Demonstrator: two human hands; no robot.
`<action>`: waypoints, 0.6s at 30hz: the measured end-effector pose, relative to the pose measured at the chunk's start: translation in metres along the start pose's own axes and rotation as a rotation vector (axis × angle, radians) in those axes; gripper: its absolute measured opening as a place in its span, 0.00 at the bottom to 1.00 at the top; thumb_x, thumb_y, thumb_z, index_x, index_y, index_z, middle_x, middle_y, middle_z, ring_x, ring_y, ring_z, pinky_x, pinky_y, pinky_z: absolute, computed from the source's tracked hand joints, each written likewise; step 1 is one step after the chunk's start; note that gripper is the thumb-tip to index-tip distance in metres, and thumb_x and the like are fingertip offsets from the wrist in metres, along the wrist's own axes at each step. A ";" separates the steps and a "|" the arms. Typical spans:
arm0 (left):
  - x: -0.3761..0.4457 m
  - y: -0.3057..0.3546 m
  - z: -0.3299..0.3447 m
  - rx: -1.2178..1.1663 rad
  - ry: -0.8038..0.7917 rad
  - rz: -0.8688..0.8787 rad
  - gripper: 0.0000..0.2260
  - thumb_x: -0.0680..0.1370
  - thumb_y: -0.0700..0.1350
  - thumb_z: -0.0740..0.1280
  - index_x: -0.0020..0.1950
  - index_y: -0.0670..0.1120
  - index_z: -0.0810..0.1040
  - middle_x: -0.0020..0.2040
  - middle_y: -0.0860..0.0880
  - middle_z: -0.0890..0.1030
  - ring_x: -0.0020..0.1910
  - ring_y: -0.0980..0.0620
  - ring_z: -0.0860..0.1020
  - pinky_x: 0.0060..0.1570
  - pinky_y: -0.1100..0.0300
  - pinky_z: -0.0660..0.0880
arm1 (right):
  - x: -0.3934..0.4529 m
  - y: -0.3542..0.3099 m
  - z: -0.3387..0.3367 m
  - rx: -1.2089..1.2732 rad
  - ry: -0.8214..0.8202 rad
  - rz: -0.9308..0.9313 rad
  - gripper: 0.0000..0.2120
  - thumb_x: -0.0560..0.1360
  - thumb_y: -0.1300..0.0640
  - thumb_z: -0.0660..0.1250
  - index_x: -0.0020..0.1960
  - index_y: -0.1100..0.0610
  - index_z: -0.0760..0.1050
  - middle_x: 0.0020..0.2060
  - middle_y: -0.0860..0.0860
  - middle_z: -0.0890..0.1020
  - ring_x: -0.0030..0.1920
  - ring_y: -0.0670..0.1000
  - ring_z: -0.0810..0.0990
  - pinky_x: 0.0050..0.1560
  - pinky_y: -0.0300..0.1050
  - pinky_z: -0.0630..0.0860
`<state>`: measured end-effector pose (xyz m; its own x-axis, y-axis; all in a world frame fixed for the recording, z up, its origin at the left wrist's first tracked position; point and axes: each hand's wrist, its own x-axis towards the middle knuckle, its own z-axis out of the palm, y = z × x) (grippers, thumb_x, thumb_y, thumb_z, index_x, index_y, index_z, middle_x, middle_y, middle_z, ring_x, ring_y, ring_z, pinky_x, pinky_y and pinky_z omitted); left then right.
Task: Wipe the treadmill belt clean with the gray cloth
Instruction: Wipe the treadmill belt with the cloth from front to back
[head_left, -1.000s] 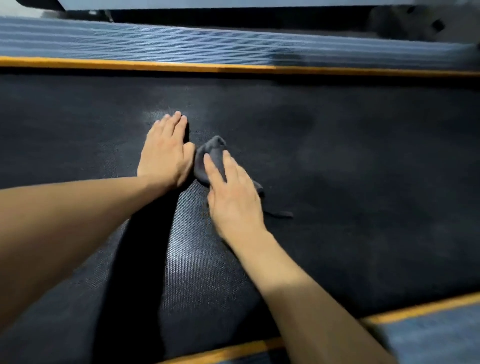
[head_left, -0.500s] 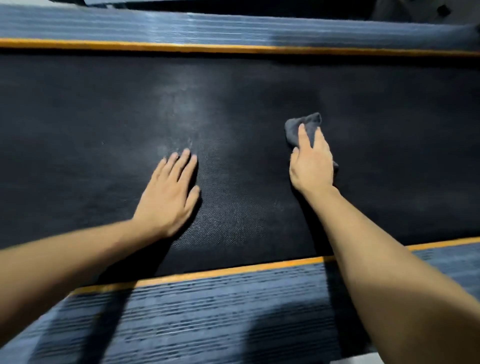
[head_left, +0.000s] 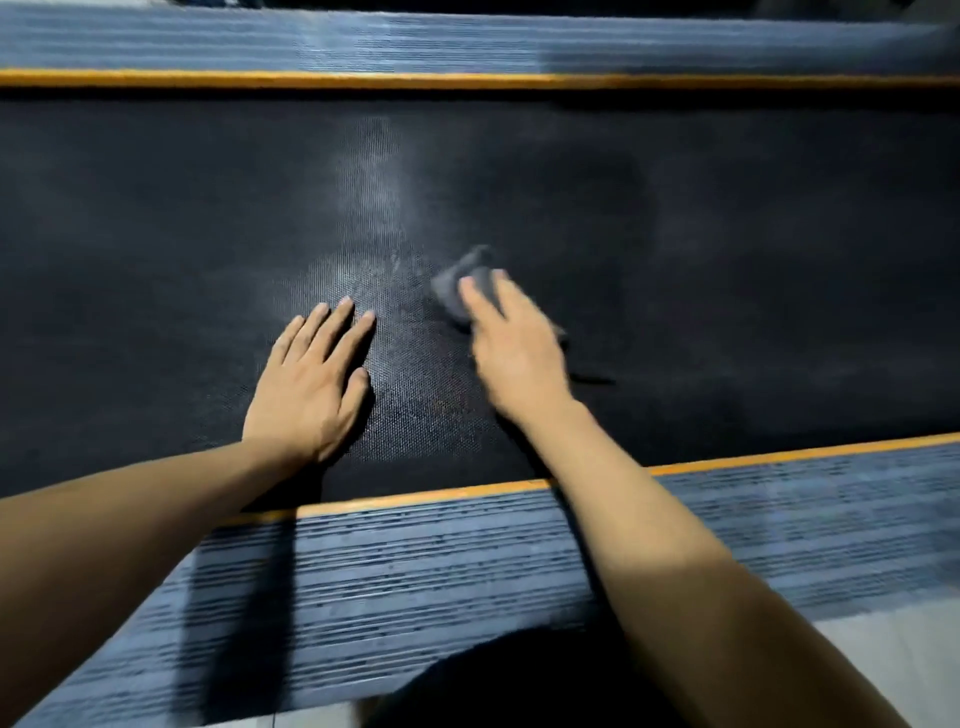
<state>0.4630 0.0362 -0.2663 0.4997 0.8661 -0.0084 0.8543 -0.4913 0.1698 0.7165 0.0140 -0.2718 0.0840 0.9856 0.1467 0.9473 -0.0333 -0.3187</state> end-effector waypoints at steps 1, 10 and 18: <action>0.000 0.000 0.000 -0.003 0.004 -0.003 0.28 0.82 0.53 0.50 0.82 0.51 0.58 0.82 0.46 0.59 0.82 0.45 0.56 0.80 0.46 0.51 | -0.005 0.022 -0.010 -0.028 0.037 0.102 0.26 0.74 0.61 0.64 0.72 0.58 0.71 0.70 0.68 0.70 0.65 0.68 0.74 0.66 0.57 0.72; -0.001 0.002 0.002 -0.019 0.021 -0.021 0.28 0.81 0.53 0.51 0.82 0.51 0.58 0.83 0.46 0.59 0.82 0.45 0.55 0.81 0.48 0.49 | -0.028 0.021 -0.022 0.033 0.068 0.320 0.28 0.75 0.62 0.59 0.75 0.58 0.67 0.74 0.66 0.64 0.73 0.66 0.66 0.72 0.54 0.63; -0.001 0.000 0.002 -0.036 0.047 -0.007 0.28 0.81 0.53 0.51 0.82 0.50 0.60 0.82 0.45 0.60 0.82 0.45 0.56 0.81 0.48 0.50 | -0.057 -0.027 -0.020 -0.009 -0.121 -0.013 0.31 0.74 0.64 0.65 0.76 0.56 0.65 0.75 0.64 0.63 0.73 0.64 0.66 0.72 0.58 0.67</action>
<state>0.4630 0.0351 -0.2680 0.4859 0.8732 0.0361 0.8516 -0.4824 0.2053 0.6928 -0.0448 -0.2528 0.0342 0.9987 0.0366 0.9507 -0.0212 -0.3093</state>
